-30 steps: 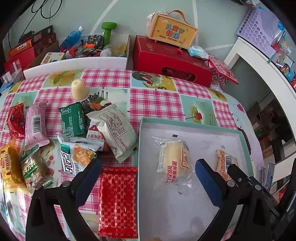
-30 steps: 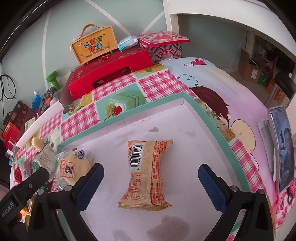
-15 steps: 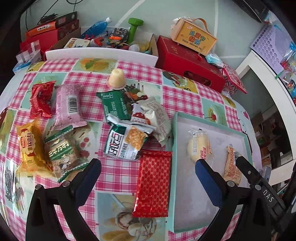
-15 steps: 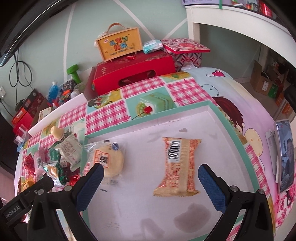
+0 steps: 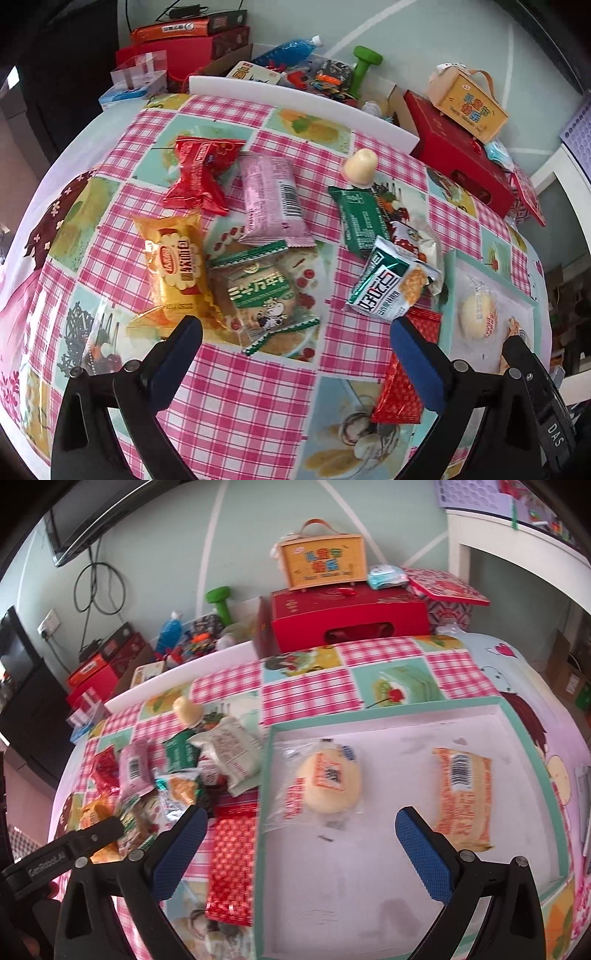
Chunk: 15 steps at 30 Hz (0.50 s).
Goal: Organize snacks
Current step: 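Move both open tools from the tray back toward the snack pile, then grasp the green cracker packet with left tool while right tool grips the white-green soy packet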
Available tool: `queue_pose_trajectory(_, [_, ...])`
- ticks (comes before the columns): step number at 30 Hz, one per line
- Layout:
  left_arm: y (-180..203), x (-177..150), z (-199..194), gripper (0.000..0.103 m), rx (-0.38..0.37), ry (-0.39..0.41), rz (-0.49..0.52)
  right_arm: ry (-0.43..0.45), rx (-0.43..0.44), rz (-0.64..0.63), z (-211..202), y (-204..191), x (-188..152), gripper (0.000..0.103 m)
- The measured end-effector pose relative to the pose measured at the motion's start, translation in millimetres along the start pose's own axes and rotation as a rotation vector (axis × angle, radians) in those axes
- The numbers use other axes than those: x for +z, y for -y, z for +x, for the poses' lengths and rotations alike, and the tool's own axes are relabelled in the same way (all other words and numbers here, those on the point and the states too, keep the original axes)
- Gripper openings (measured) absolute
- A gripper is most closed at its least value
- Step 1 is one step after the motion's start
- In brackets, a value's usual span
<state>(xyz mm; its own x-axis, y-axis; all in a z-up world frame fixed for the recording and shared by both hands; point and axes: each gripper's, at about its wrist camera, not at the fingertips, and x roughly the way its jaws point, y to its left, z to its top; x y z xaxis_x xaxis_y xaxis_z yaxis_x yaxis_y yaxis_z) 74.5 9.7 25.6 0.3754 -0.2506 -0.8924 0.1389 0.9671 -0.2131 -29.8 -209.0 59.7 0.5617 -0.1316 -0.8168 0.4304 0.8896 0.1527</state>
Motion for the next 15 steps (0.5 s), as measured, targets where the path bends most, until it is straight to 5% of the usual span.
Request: queue_pose_trajectory(15, [-17,15,28,0.101,0.019,-0.047,-0.071,-0.034,0.054,-0.127,31,-56,-13,0.094])
